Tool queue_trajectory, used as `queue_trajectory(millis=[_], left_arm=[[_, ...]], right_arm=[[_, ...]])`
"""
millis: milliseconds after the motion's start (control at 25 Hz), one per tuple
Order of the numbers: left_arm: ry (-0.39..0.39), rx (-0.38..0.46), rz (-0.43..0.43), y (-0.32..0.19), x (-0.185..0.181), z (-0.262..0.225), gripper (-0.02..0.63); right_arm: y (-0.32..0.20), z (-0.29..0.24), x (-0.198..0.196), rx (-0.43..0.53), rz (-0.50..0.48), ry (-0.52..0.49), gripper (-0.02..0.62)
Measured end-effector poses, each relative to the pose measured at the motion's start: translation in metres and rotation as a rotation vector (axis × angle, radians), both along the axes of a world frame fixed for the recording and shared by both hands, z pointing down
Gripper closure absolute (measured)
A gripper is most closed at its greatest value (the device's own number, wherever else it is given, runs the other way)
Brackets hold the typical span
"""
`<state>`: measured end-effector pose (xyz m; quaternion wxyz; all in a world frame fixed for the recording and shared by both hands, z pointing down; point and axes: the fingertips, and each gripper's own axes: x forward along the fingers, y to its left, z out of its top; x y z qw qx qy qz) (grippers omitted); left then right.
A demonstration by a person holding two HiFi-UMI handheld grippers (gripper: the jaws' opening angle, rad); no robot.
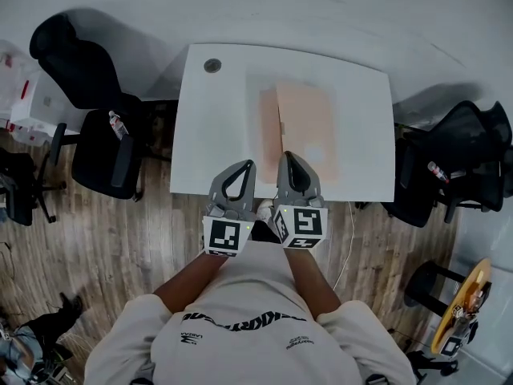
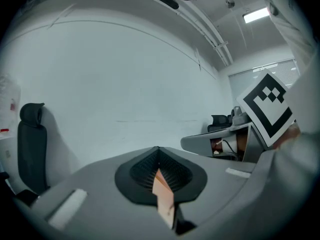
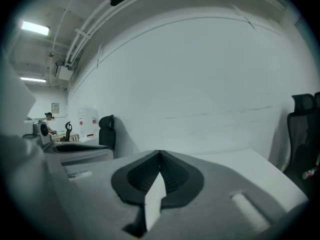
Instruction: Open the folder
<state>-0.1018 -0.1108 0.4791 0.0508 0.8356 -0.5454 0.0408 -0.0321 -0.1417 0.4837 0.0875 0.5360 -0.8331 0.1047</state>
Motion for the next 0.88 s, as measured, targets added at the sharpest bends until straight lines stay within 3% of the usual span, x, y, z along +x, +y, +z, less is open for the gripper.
queue_trajectory(millis=[880], left_arm=[[-0.034,-0.138,-0.079,-0.026,0.019,0.071,0.615]], right_arm=[[-0.051,0.080,-0.006,-0.222,-0.180,0.282,0.584]])
